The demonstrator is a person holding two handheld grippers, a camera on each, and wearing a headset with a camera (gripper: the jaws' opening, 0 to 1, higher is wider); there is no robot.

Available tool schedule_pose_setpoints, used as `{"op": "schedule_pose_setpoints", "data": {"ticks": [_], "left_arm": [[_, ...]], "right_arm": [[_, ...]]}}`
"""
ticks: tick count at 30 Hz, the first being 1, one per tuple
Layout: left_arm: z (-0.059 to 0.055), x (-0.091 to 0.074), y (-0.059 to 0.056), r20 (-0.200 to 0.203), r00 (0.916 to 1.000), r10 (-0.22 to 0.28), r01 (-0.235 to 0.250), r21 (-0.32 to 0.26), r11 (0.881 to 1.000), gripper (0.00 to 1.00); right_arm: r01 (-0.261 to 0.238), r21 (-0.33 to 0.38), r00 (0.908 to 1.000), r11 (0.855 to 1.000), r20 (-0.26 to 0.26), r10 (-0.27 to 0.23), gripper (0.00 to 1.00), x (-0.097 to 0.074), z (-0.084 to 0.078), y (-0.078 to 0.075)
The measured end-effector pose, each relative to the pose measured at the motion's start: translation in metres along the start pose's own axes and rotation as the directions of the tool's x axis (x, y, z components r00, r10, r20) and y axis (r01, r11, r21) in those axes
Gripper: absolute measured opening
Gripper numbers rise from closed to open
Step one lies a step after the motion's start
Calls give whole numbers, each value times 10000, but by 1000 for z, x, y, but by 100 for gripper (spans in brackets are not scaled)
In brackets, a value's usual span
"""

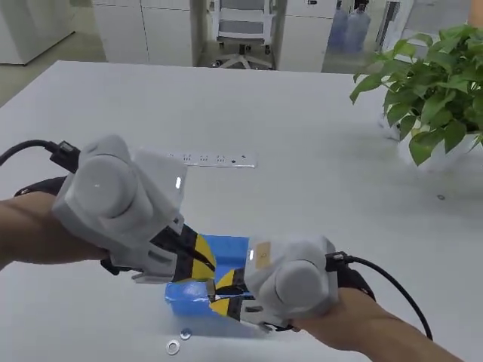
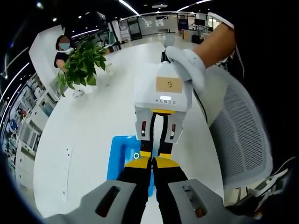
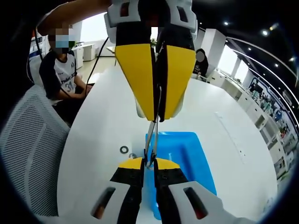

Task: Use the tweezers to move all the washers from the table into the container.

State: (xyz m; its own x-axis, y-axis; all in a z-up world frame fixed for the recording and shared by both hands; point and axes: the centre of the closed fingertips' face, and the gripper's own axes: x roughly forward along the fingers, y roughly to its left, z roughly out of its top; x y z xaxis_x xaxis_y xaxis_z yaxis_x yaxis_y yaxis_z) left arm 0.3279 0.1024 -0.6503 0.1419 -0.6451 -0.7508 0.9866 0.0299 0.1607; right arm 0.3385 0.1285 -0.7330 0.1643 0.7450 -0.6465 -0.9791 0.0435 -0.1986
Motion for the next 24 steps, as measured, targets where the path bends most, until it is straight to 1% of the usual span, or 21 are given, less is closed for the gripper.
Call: {"op": "schedule_pose_setpoints", "data": {"ticks": [5, 11, 24], "left_arm": [[0, 3, 9, 42, 10000, 29, -29, 24, 10000, 6], [-5, 9, 18, 61, 10000, 19, -18, -78, 10000, 6], [-17, 24, 32, -23, 9998, -181, 181, -226, 9996, 6]], "right_arm": [[100, 130, 9999, 9999, 20, -101, 9, 1, -3, -8], [105, 262, 9999, 9996, -43, -104, 9, 5, -9, -16], [10, 618, 9999, 9981, -135, -2, 9, 17, -24, -28]]}}
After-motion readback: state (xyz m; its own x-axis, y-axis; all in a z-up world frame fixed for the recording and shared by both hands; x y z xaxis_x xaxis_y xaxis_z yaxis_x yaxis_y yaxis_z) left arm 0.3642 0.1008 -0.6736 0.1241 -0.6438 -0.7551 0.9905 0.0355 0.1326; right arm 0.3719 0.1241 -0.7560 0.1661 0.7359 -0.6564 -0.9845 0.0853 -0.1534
